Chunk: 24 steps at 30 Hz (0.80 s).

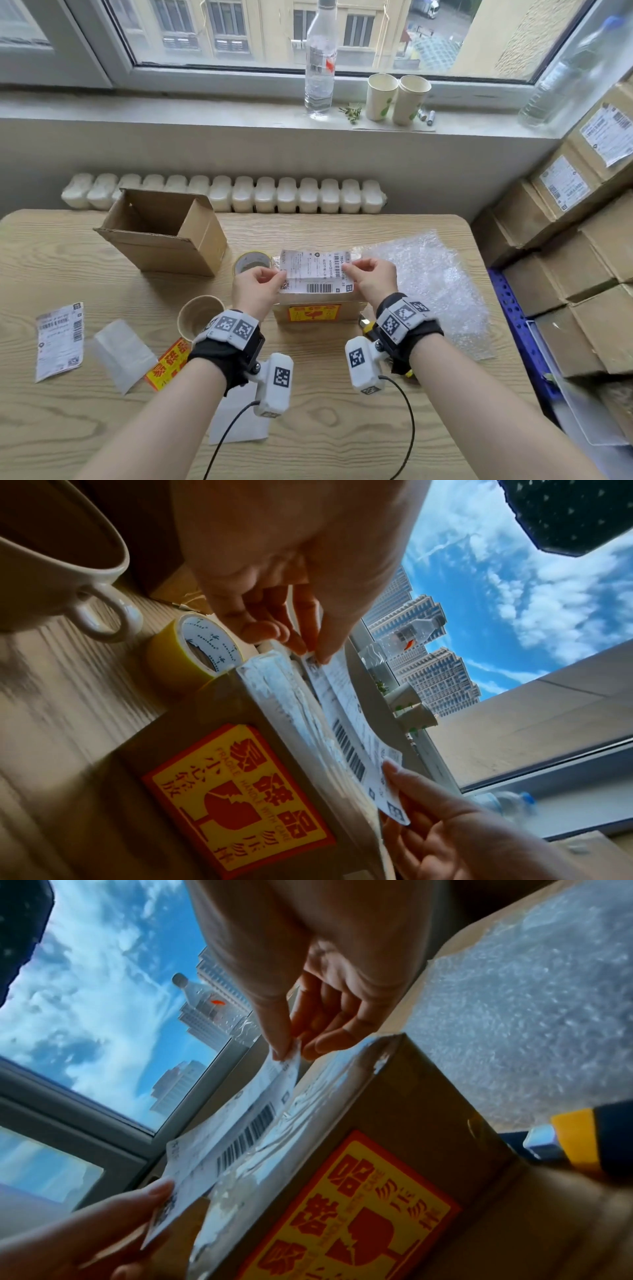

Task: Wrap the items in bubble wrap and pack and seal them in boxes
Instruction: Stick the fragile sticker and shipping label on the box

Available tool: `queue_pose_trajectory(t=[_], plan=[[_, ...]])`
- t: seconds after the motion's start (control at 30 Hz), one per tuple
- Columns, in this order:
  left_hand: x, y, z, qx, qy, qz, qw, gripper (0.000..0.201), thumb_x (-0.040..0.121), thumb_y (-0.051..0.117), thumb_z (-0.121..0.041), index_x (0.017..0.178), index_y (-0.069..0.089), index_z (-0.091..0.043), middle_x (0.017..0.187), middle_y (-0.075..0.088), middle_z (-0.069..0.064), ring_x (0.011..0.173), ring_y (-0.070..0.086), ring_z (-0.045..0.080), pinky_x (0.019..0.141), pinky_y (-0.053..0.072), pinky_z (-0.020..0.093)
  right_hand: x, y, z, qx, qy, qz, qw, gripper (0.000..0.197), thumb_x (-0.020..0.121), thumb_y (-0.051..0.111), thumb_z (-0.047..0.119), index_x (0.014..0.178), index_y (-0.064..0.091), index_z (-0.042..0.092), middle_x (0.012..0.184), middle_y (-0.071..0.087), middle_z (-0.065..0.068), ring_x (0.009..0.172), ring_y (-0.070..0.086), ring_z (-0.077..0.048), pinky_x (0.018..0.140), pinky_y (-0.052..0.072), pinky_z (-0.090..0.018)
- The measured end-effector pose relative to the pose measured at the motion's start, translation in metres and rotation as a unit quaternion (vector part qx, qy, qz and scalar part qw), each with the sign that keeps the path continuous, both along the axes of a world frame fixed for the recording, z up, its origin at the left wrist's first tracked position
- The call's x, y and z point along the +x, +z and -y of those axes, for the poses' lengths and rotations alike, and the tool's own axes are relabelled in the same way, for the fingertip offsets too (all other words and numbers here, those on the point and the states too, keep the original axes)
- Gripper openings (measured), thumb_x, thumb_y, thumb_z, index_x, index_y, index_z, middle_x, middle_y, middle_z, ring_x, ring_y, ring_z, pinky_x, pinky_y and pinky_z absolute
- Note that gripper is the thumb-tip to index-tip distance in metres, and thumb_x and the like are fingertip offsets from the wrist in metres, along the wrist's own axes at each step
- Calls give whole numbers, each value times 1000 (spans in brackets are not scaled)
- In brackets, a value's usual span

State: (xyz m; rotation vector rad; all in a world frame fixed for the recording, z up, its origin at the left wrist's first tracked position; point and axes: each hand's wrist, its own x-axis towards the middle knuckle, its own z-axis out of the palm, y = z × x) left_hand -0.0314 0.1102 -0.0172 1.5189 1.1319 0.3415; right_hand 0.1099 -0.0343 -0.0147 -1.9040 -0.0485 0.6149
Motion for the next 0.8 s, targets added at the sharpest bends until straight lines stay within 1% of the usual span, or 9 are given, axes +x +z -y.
queue_pose_trajectory(t=[0.07,0.13,0.2,0.23,0.33,0.4,0.47,0.6,0.8], plan=[[2,-5,1,16,-1,-23,1000,14,79,73,-27,71,69,-17,75,70,1,74,64,16,75,53,32,2,-1,-2,-30,15,32,999,14,79,76,18,77,62,17,83,67,-1,85,67,-20,83,56,-37],[3,-7,2,31,-5,-40,999,14,80,73,-27,71,69,-16,74,69,-2,72,62,13,70,51,27,3,-2,-3,-57,28,62,996,14,80,75,20,76,62,18,81,67,1,83,66,-19,82,56,-38],[5,-6,5,46,-8,-61,997,12,81,72,-25,73,70,-16,73,67,-5,70,60,8,63,45,21,4,-2,-5,-87,39,85,992,13,81,74,20,77,62,17,83,67,-1,83,66,-19,82,56,-37],[7,-6,6,52,-8,-68,996,12,81,72,-25,74,69,-16,73,67,-5,71,60,8,62,43,20,4,-3,-6,-99,44,92,990,12,81,74,20,78,62,17,84,68,-2,84,66,-19,82,56,-38],[11,-6,7,68,-8,-90,994,12,80,72,-25,71,69,-18,70,65,-7,73,61,10,68,43,23,5,-4,-7,-133,55,117,983,11,81,73,22,81,65,14,88,69,-4,86,66,-19,83,55,-36],[12,-8,7,78,-8,-102,992,13,79,72,-26,69,68,-20,69,66,-7,74,62,12,71,48,26,4,-5,-8,-154,62,131,977,11,82,72,23,84,67,13,89,70,-4,87,65,-18,83,54,-34],[13,-10,7,91,-13,-112,989,12,79,72,-28,70,69,-20,70,67,-5,75,64,14,74,52,30,4,-6,-7,-168,70,145,973,10,82,71,23,82,65,15,88,69,-2,86,64,-17,81,53,-32],[15,-12,8,108,-14,-128,986,13,79,71,-28,70,68,-20,71,67,-3,77,64,17,75,52,31,4,-6,-7,-178,78,156,968,10,82,70,23,78,64,17,87,69,-2,85,64,-17,79,53,-31],[17,-12,6,131,-32,-148,980,13,80,70,-29,73,68,-18,76,68,-2,79,63,17,73,50,28,5,-9,-8,-192,95,182,960,10,84,68,23,83,66,13,89,68,-3,86,63,-18,73,47,-24]])
